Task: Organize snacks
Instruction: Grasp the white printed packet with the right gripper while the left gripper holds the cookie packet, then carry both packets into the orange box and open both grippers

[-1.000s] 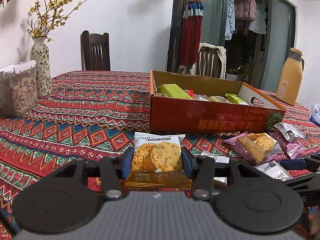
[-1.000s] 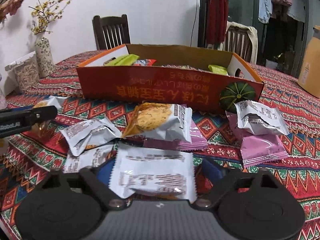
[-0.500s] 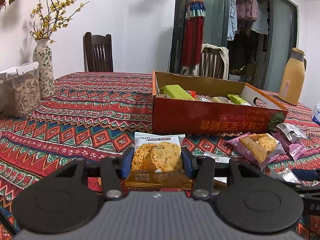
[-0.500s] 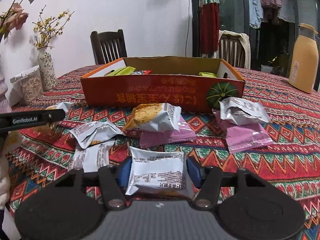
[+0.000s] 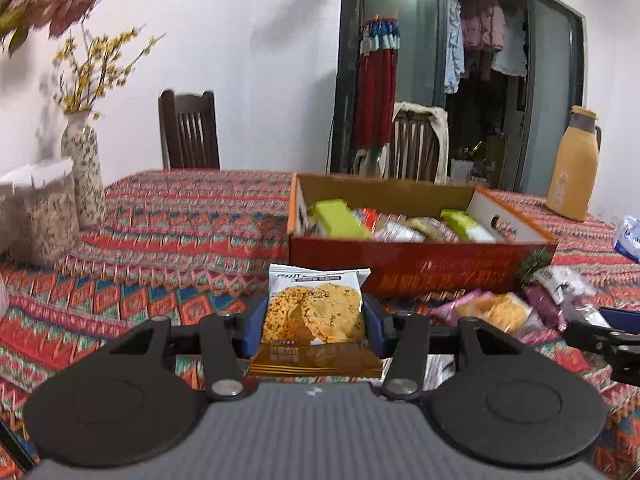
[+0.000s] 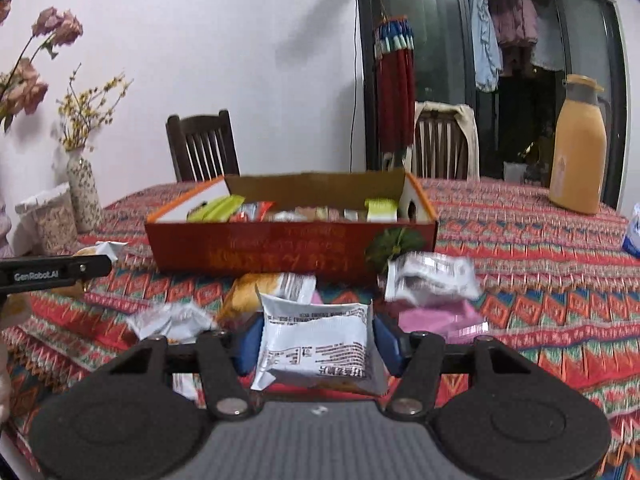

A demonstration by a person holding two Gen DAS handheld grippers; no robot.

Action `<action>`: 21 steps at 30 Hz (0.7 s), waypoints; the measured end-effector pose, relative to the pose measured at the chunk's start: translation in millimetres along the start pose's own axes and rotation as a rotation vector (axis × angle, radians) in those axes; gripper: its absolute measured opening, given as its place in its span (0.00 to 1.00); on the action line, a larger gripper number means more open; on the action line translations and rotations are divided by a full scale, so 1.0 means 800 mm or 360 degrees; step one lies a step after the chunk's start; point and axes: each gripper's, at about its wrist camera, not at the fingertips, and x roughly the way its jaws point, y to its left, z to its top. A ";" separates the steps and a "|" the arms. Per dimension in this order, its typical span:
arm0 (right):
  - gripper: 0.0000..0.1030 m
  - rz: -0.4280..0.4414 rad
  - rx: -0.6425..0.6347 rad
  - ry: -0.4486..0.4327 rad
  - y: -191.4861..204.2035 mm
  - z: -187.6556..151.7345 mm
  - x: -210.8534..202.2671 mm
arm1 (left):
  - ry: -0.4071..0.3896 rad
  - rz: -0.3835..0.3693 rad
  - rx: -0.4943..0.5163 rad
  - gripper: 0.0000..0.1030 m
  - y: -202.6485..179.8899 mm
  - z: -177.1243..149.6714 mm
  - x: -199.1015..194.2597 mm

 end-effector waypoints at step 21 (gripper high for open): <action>0.56 -0.0028 0.0013 -0.0309 -0.010 0.146 0.117 | -0.0109 0.0019 -0.0066 0.49 -0.049 0.142 0.094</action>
